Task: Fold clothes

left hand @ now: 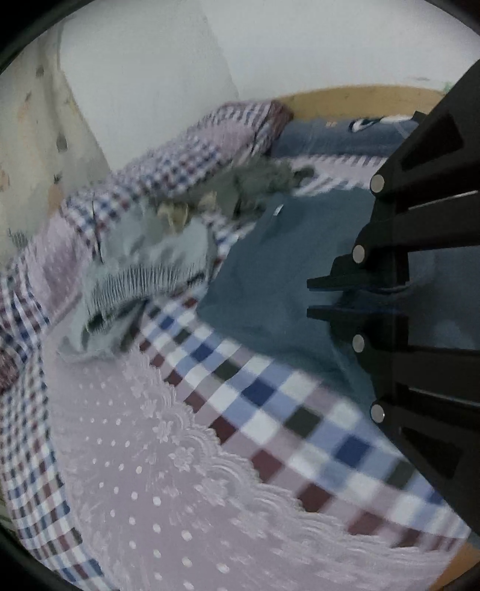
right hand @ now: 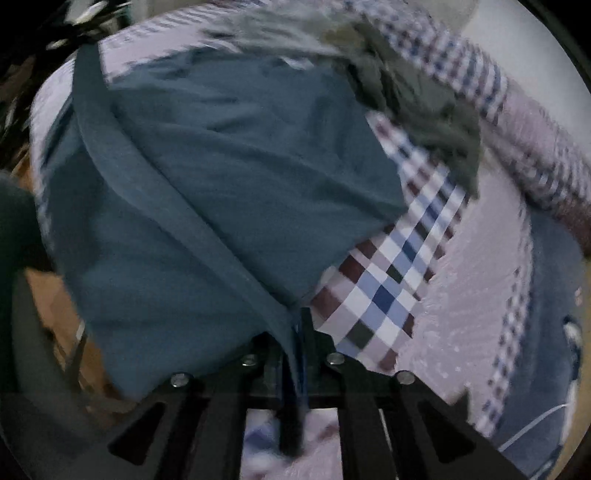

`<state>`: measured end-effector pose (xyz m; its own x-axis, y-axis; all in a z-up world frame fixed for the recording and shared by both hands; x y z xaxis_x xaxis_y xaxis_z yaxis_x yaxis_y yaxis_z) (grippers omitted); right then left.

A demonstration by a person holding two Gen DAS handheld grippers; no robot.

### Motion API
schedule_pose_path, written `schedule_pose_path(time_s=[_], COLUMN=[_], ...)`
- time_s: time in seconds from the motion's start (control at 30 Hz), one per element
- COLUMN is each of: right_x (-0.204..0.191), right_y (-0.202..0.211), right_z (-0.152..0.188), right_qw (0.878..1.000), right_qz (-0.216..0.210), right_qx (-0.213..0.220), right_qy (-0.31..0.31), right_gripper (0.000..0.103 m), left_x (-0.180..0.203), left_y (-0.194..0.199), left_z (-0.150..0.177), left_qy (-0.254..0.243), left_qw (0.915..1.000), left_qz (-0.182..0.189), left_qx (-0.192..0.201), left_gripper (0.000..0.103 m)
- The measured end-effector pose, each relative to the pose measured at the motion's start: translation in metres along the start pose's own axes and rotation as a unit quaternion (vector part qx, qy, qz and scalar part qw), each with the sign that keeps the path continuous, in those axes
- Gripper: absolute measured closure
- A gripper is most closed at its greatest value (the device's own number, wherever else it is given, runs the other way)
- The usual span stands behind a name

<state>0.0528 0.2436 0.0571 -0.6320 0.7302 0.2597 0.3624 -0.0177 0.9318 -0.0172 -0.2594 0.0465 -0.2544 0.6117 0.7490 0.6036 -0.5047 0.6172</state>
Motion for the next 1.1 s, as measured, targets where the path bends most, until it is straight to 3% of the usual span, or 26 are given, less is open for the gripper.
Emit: schedule_pose_path(time_s=[0.03,0.1,0.13,0.17,0.3,0.37,0.43,0.57,0.67,0.87,0.93,0.97,1.03,1.1], right_x=[0.010,0.031,0.042,0.053,0.095,0.098,0.089,0.037,-0.010,-0.079,-0.094,-0.101,-0.113,-0.123], right_y=[-0.015,-0.029,-0.031,-0.033,-0.011,0.007,0.020,0.014,-0.015,-0.083,-0.103,-0.112,-0.130,-0.145], right_z=[-0.003,-0.006,-0.006,-0.006,-0.016,-0.040,-0.080,-0.178,-0.261,-0.379,-0.403,-0.413,-0.426,-0.437], right_qw=[1.000,0.998,0.996,0.994,0.977,0.968,0.961,0.960,0.956,0.942,0.936,0.934,0.937,0.940], right_qz=[-0.004,-0.010,-0.011,-0.012,-0.029,-0.056,-0.087,-0.156,-0.213,-0.287,-0.303,-0.307,-0.299,-0.287], right_qx=[-0.010,-0.015,-0.014,-0.013,0.038,0.083,0.122,0.154,0.142,0.077,0.056,0.045,0.022,0.001], right_qy=[-0.020,-0.061,-0.082,-0.103,-0.207,-0.232,-0.234,-0.176,-0.141,-0.158,-0.170,-0.176,-0.180,-0.181], right_gripper=[0.090,0.076,0.069,0.064,0.055,0.053,0.051,0.049,0.049,0.049,0.049,0.049,0.050,0.051], left_x=[-0.005,-0.016,-0.020,-0.023,-0.035,-0.038,-0.040,-0.045,-0.039,-0.016,-0.016,-0.018,-0.023,-0.026], left_y=[-0.002,-0.006,-0.007,-0.008,-0.025,-0.041,-0.055,-0.065,-0.079,-0.102,-0.101,-0.101,-0.100,-0.099], left_z=[-0.006,-0.019,-0.025,-0.029,-0.038,-0.038,-0.038,-0.050,-0.054,-0.040,-0.038,-0.039,-0.041,-0.043], left_qy=[0.006,0.019,0.022,0.017,-0.015,-0.030,-0.042,-0.035,-0.058,-0.149,-0.153,-0.148,-0.141,-0.133], left_qw=[0.9999,0.9993,0.9987,0.9981,0.9951,0.9953,0.9959,0.9963,0.9972,0.9883,0.9878,0.9884,0.9896,0.9908], left_qz=[0.007,0.020,0.027,0.034,0.043,0.037,0.029,0.034,0.026,-0.025,-0.024,-0.025,-0.025,-0.021], left_qx=[0.009,0.026,0.036,0.050,0.088,0.084,0.074,0.071,0.040,-0.019,-0.019,-0.019,-0.018,-0.018], left_gripper=[0.090,0.057,0.036,0.023,0.022,0.022,0.022,0.024,0.032,0.036,0.038,0.045,0.055,0.057])
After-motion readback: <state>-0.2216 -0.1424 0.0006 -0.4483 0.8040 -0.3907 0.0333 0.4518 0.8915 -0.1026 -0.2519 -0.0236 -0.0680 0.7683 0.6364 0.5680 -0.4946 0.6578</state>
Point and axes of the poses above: each gripper's, at about its wrist camera, not at the fingertips, and y roughly against the way its jaws point, x to its right, z to its underside, the point moved 2 cm from there along -y, roughly the way its jaws point, and after that the axes turned 4 degrees about z, right-handed, at the moved point
